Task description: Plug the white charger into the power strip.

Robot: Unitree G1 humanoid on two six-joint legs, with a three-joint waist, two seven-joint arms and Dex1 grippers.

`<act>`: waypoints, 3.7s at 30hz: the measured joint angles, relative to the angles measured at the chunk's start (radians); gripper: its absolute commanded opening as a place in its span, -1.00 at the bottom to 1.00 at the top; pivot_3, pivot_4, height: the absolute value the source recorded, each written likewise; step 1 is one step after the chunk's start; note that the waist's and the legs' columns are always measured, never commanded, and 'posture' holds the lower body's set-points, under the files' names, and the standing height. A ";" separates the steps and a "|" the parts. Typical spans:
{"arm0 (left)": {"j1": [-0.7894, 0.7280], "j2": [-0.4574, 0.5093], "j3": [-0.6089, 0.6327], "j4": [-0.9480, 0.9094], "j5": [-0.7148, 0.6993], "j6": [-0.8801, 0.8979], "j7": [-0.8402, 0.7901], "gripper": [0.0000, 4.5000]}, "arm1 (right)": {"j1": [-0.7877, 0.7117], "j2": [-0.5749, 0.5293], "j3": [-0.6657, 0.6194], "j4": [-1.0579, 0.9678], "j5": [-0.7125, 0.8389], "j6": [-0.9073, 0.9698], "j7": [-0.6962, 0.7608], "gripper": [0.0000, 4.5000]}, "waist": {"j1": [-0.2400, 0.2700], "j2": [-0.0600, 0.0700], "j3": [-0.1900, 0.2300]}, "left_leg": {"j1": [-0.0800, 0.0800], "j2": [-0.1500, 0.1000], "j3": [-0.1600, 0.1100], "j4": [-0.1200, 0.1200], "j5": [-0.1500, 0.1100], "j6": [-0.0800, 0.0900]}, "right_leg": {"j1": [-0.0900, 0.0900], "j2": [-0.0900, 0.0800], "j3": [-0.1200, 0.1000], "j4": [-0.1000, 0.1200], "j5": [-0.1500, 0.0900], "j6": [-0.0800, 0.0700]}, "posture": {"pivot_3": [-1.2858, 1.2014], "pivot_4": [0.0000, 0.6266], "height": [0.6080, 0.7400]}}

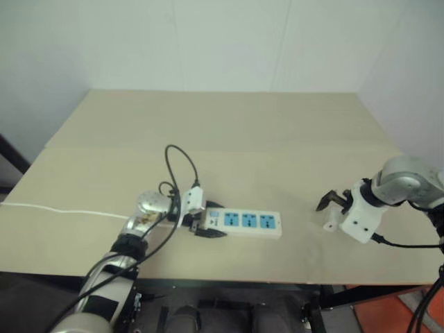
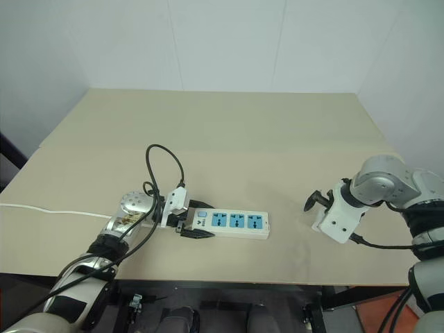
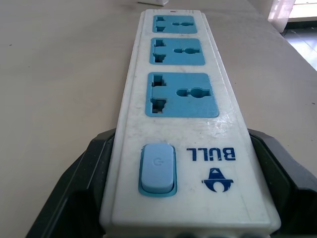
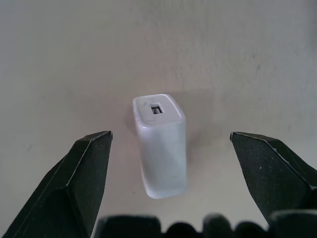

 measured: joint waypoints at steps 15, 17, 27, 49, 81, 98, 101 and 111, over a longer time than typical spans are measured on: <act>0.031 0.025 0.000 -0.052 0.000 0.033 0.020 0.47 | -0.058 0.060 0.076 0.083 -0.133 -0.015 -0.101 0.73 | -0.021 -0.002 -0.001 | 0.008 0.000 0.000 0.000 0.000 0.000 | 0.007 0.000 0.000 0.001 0.000 0.000 | 0.03 -0.52 1.00; 0.032 0.028 0.000 -0.055 0.000 0.035 0.021 0.47 | -0.058 0.061 0.084 0.084 -0.142 -0.015 -0.099 0.45 | -0.024 -0.004 -0.002 | 0.008 0.000 0.000 0.000 0.000 0.000 | 0.007 0.001 0.000 0.001 0.000 0.000 | 0.03 -0.52 1.00; 0.032 0.031 0.000 -0.055 0.001 0.035 0.029 0.47 | -0.057 0.085 0.100 0.055 -0.145 -0.004 -0.089 -0.50 | -0.045 -0.006 -0.004 | 0.011 0.002 0.000 -0.001 0.000 0.000 | 0.007 0.002 0.001 0.002 -0.001 -0.002 | 0.03 -0.52 1.00; 0.011 0.017 -0.008 -0.015 0.001 0.010 0.025 0.47 | 0.180 0.140 -0.307 -0.564 0.958 1.199 0.047 -0.50 | -0.039 -0.005 -0.002 | 0.008 0.001 -0.002 -0.002 0.000 0.000 | 0.006 0.001 0.000 0.003 -0.001 -0.003 | 0.03 -0.52 1.00; 0.034 0.014 0.007 -0.036 -0.007 0.072 0.047 0.47 | 0.390 0.641 -0.316 -0.660 0.891 1.409 -0.240 -0.50 | -0.029 -0.004 -0.003 | 0.006 0.002 -0.002 -0.002 0.000 0.000 | 0.002 0.003 0.000 0.003 -0.002 0.000 | 0.03 -0.52 1.00; 0.042 0.016 0.009 -0.057 -0.007 0.091 0.049 0.47 | 0.374 0.702 -0.308 -0.533 0.813 1.340 -0.211 -0.50 | -0.031 -0.004 -0.003 | 0.006 0.003 -0.002 -0.002 0.000 0.000 | 0.002 0.003 0.000 0.003 -0.003 0.002 | 0.03 -0.52 1.00; 0.042 0.016 0.007 -0.057 -0.007 0.090 0.048 0.47 | 0.364 0.717 -0.307 -0.510 0.799 1.331 -0.210 -0.50 | -0.031 -0.004 -0.003 | 0.006 0.003 -0.002 -0.002 0.000 0.000 | 0.002 0.004 0.000 0.003 -0.003 0.002 | 0.03 -0.52 1.00; 0.042 0.017 0.004 -0.056 -0.007 0.089 0.047 0.47 | 0.350 0.723 -0.308 -0.465 0.786 1.320 -0.199 -0.50 | -0.032 -0.004 -0.002 | 0.006 0.003 -0.002 -0.003 0.000 0.000 | 0.002 0.004 0.000 0.003 -0.003 0.002 | 0.03 -0.52 1.00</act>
